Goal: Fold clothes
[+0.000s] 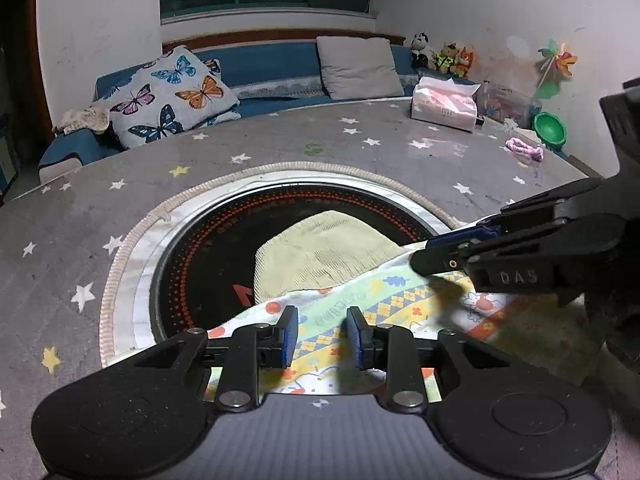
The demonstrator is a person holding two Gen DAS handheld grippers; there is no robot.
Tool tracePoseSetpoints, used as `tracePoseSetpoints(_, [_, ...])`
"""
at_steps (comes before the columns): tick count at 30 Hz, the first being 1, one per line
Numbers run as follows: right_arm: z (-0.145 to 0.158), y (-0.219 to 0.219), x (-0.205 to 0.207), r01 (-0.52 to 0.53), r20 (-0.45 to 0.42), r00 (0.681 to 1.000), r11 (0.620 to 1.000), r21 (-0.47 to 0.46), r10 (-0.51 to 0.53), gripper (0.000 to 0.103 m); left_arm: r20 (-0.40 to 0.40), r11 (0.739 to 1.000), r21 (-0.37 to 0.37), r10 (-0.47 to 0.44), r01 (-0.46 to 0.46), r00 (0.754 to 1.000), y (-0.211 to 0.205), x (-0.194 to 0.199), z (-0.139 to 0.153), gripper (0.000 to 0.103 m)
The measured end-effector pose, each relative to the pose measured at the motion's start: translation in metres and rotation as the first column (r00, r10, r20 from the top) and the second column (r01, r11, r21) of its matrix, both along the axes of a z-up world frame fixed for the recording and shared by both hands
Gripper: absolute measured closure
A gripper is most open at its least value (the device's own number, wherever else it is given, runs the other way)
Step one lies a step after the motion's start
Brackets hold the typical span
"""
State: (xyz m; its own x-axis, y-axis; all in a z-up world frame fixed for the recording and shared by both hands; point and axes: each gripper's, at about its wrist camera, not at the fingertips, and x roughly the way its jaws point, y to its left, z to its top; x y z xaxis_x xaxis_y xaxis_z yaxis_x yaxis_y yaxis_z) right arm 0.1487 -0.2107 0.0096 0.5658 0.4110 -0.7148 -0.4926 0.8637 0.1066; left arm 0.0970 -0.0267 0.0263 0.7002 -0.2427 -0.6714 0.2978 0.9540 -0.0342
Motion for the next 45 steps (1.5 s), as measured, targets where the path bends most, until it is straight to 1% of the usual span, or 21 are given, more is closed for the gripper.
tracePoseSetpoints(3, [0.010,0.000,-0.012,-0.033,0.013,0.999,0.999,0.017,0.032,0.086,0.024,1.000,0.000,0.002,-0.002,1.000,0.005,-0.009,0.006,0.074])
tracePoseSetpoints(6, [0.019,0.004,-0.032,-0.098,0.034,0.995,0.995,0.006,0.098,0.085,0.051,1.000,0.006,-0.004,0.003,0.999,0.008,-0.021,0.012,0.074])
tracePoseSetpoints(9, [0.021,0.012,-0.053,-0.161,0.039,0.986,0.987,-0.002,0.161,0.085,0.063,1.000,0.007,-0.019,0.019,0.998,0.006,-0.035,0.014,0.074])
tracePoseSetpoints(14, [0.016,0.028,-0.085,-0.231,0.056,0.971,0.972,-0.042,0.233,0.085,0.086,0.998,0.044,-0.040,0.037,0.995,0.002,-0.063,0.009,0.074])
tracePoseSetpoints(18, [0.011,0.036,-0.106,-0.263,0.062,0.962,0.963,-0.054,0.266,0.084,0.099,0.997,0.068,-0.045,0.038,0.994,0.002,-0.082,0.002,0.074])
tracePoseSetpoints(21, [0.010,0.042,-0.120,-0.292,0.066,0.953,0.955,-0.052,0.295,0.083,0.107,0.997,0.071,-0.039,0.031,0.994,0.004,-0.093,-0.003,0.074])
tracePoseSetpoints(23, [0.008,0.047,-0.128,-0.307,0.080,0.947,0.950,-0.063,0.312,0.078,0.116,0.998,0.066,-0.029,0.021,0.993,0.007,-0.099,-0.005,0.074])
tracePoseSetpoints(25, [0.006,0.049,-0.134,-0.306,0.108,0.943,0.948,-0.088,0.315,0.078,0.126,0.998,0.056,-0.013,0.006,0.992,0.011,-0.104,-0.005,0.074])
tracePoseSetpoints(26, [0.007,0.049,-0.136,-0.307,0.111,0.943,0.948,-0.086,0.315,0.078,0.129,0.999,0.050,-0.003,-0.003,0.992,0.014,-0.107,-0.005,0.074])
tracePoseSetpoints(29, [0.013,0.044,-0.140,-0.313,0.110,0.942,0.948,-0.057,0.317,0.078,0.135,0.999,0.025,0.024,-0.027,0.991,0.021,-0.114,-0.004,0.074])
tracePoseSetpoints(33, [0.006,0.041,-0.140,-0.311,0.090,0.945,0.949,-0.052,0.315,0.077,0.141,0.999,-0.005,0.050,-0.049,0.989,0.029,-0.121,-0.007,0.072])
tracePoseSetpoints(35, [0.010,0.037,-0.141,-0.304,0.090,0.948,0.952,-0.039,0.306,0.076,0.141,0.998,-0.014,0.058,-0.057,0.988,0.031,-0.124,-0.006,0.072])
tracePoseSetpoints(37, [0.014,0.030,-0.141,-0.290,0.090,0.953,0.957,-0.023,0.290,0.076,0.141,0.998,-0.023,0.067,-0.064,0.988,0.033,-0.126,-0.006,0.072])
tracePoseSetpoints(41, [0.011,0.013,-0.136,-0.247,0.061,0.967,0.969,-0.016,0.247,0.076,0.141,0.997,-0.032,0.074,-0.070,0.987,0.035,-0.128,-0.006,0.072])
tracePoseSetpoints(45, [0.010,-0.010,-0.134,-0.181,0.052,0.982,0.983,-0.015,0.182,0.076,0.139,0.997,-0.033,0.074,-0.070,0.988,0.036,-0.128,-0.006,0.072])
